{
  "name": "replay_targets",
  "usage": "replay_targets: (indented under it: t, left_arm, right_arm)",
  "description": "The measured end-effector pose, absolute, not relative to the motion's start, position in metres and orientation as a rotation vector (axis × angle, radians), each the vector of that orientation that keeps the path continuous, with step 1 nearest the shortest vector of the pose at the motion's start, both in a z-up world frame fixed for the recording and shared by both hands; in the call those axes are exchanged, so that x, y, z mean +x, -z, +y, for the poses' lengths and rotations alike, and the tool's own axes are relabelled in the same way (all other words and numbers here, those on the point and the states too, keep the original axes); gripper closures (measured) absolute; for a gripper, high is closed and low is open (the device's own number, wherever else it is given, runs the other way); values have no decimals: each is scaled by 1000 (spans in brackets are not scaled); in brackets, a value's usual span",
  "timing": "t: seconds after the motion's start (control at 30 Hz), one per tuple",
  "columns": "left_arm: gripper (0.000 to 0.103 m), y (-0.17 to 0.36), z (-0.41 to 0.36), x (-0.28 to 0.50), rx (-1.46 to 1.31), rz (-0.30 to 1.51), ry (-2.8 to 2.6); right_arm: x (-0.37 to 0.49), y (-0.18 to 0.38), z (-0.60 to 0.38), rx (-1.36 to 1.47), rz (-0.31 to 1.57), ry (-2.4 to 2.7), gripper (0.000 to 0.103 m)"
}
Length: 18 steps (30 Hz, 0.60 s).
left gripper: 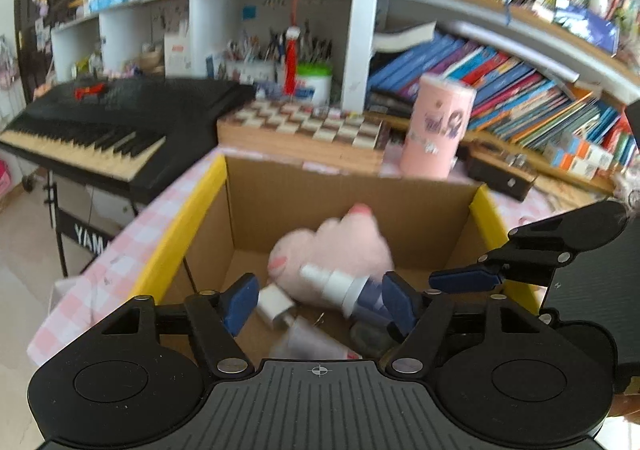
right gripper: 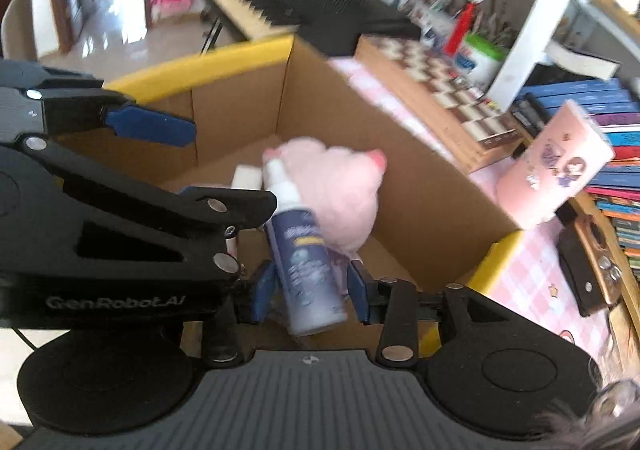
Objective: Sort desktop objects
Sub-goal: 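Lower both tools into the yellow box and open both grippers to drop bottle and box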
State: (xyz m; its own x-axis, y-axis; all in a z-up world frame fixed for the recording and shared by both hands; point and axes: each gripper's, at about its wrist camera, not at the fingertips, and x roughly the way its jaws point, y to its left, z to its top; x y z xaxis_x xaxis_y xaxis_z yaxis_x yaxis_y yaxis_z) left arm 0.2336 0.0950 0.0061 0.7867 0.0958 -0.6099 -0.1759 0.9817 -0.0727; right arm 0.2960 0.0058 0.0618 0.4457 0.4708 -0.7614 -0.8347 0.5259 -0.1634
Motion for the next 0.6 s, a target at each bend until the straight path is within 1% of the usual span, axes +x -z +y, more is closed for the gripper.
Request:
replay_targets:
  t: [0.03,0.07,0.13,0.2,0.27,0.43,0.6]
  left_arm:
    - [29,-11,94,230,-126,633,-142]
    - [26,-17,92,225,-123,614,-136]
    - [24,-28,90,215,-122,575,-130]
    - [19,-38,88,204,-126,536,-125]
    - [11,-47,87,193,-129,499,-127]
    - [7,-62,86,163,-128,430,-123]
    - [6,-71,85,127,-110,378,-116]
  right_arm:
    - [293,-67,2,-557,705,-849,60]
    - [290,-72,-2,-535,687,-825,54]
    - [282,-84,-11,-493,654,-786,49]
    - [275,-95,-19,-445,630,-754,49]
    - [267,-104,-28,-397,609,-720,48]
    - [238,-121,-51,-305,556,-629,47]
    - [202,-129,-75,-209,524,-519,46]
